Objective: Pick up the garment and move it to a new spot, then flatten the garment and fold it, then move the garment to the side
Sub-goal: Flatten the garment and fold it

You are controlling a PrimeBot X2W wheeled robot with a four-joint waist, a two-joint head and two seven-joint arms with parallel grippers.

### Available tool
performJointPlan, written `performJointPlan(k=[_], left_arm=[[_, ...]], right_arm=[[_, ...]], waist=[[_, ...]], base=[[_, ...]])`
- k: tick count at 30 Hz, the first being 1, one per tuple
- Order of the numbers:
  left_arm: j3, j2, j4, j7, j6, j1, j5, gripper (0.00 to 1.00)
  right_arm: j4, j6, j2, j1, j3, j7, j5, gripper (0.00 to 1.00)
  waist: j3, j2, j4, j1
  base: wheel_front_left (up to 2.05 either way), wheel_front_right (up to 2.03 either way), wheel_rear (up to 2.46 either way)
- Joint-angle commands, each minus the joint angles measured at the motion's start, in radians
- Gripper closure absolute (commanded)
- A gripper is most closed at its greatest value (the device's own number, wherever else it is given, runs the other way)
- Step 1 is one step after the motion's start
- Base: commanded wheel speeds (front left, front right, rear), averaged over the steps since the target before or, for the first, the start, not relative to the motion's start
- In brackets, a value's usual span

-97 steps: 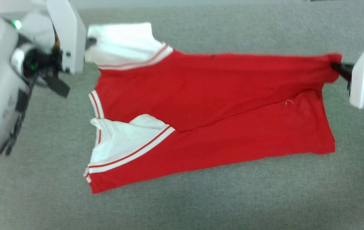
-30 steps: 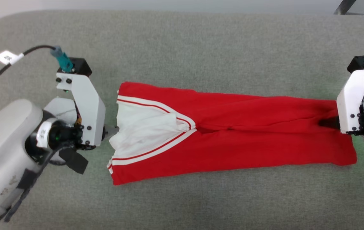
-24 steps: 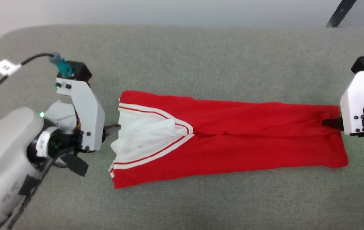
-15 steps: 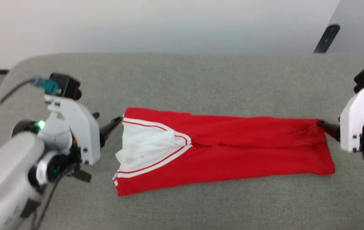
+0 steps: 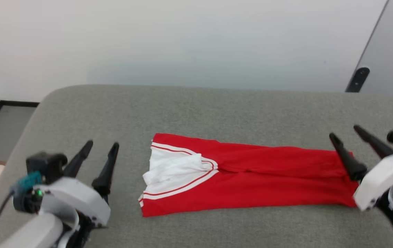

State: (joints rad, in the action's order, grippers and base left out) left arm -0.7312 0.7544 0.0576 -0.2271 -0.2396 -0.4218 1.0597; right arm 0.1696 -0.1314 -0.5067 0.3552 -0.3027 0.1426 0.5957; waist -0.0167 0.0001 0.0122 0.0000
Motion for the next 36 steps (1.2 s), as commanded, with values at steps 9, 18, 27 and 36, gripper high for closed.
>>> performJointPlan(k=[9,18,27,36], left_arm=[[0.215,-0.174,-0.002,-0.037,0.009,0.220,-0.170,0.00],[0.490,-0.430,0.057,-0.037,0.193,0.387,-0.413,0.00],[0.587,-0.532,0.116,-0.037,0.276,0.404,-0.789,0.00],[0.660,-0.590,0.105,-0.037,0.334,0.403,-0.882,0.00]], right_arm=[[0.046,0.002,0.041,-0.151,-0.013,-0.206,-0.004,0.00],[0.088,0.002,0.079,-0.237,0.029,-0.295,0.034,0.00],[0.113,0.002,0.104,-0.257,0.018,-0.317,0.053,0.00],[0.144,0.002,0.069,-0.227,0.027,-0.301,0.061,0.00]], waist=[[-0.057,-0.0001,0.072,0.0000],[-0.091,-0.0001,0.117,0.0000],[-0.096,-0.0001,0.119,0.0000],[-0.075,-0.0001,0.094,0.0000]], base=[[0.00,0.00,0.00],[0.00,0.00,0.00],[0.00,0.00,0.00],[0.00,0.00,0.00]])
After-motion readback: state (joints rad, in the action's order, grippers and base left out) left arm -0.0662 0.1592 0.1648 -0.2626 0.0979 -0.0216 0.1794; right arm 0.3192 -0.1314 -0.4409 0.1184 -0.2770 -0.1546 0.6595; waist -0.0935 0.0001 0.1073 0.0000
